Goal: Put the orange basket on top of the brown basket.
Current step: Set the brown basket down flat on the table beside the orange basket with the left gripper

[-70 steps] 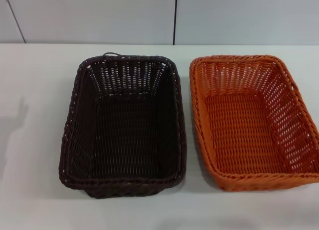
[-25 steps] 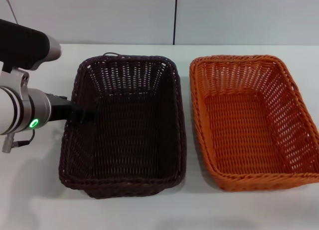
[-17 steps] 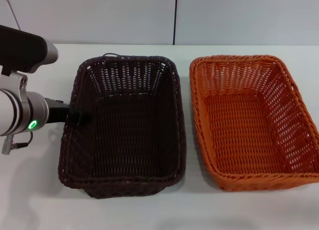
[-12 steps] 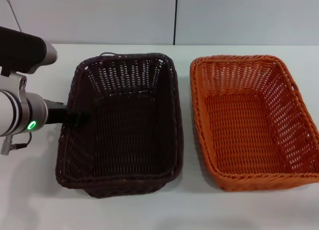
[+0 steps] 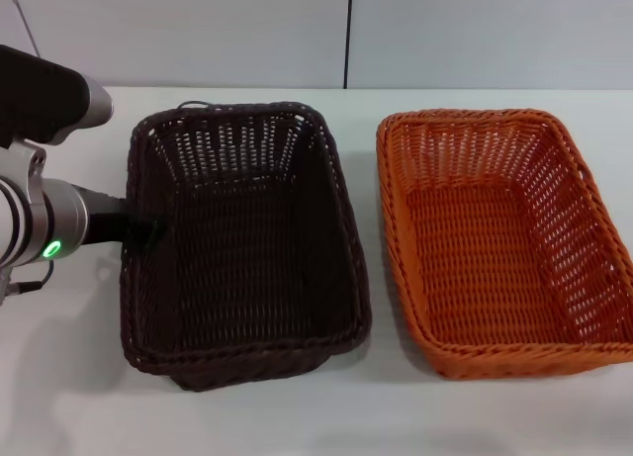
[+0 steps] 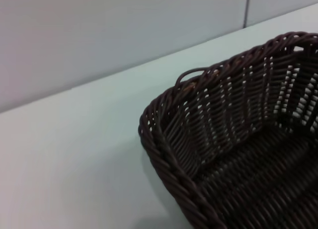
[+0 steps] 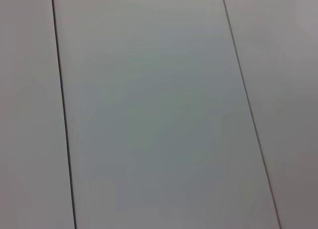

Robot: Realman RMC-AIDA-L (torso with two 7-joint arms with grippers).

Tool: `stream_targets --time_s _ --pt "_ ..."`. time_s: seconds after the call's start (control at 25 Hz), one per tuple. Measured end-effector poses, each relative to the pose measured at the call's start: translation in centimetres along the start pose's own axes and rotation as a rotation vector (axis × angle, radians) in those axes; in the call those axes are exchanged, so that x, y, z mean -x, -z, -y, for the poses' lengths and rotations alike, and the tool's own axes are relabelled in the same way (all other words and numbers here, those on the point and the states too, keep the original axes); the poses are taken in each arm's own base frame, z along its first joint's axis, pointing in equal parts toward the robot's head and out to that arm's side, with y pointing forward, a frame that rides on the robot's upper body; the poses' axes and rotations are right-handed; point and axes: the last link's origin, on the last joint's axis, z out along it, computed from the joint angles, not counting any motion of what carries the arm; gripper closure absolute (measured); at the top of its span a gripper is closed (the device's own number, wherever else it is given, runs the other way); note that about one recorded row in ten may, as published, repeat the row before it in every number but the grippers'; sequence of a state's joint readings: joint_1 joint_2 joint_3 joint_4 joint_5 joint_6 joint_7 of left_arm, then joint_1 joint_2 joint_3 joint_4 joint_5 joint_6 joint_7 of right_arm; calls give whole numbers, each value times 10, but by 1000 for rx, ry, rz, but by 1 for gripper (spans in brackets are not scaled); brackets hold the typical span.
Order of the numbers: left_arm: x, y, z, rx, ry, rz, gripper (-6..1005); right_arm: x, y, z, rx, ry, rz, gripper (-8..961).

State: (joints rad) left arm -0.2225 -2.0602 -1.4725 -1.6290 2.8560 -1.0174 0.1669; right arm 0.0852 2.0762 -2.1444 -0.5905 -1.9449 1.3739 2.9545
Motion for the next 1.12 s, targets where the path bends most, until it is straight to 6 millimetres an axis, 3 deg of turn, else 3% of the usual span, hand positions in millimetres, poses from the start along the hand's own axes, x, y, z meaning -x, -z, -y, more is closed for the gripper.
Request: stream_targets --time_s 0.04,0.12,0.52,0.96,1.12 --pt "-1 2 0 1 -9 -2 387 0 1 1 -2 1 3 307" --pt "-4 6 -2 6 -32 -8 643 1 1 1 -3 1 4 307" --pt "-17 22 -5 41 -165 -35 678 2 5 5 -16 5 16 310" --pt "-48 56 22 196 -442 -160 733 4 7 -1 0 -6 29 312" --pt "-55 57 27 265 -532 -167 760 4 8 -1 -1 -8 26 313"
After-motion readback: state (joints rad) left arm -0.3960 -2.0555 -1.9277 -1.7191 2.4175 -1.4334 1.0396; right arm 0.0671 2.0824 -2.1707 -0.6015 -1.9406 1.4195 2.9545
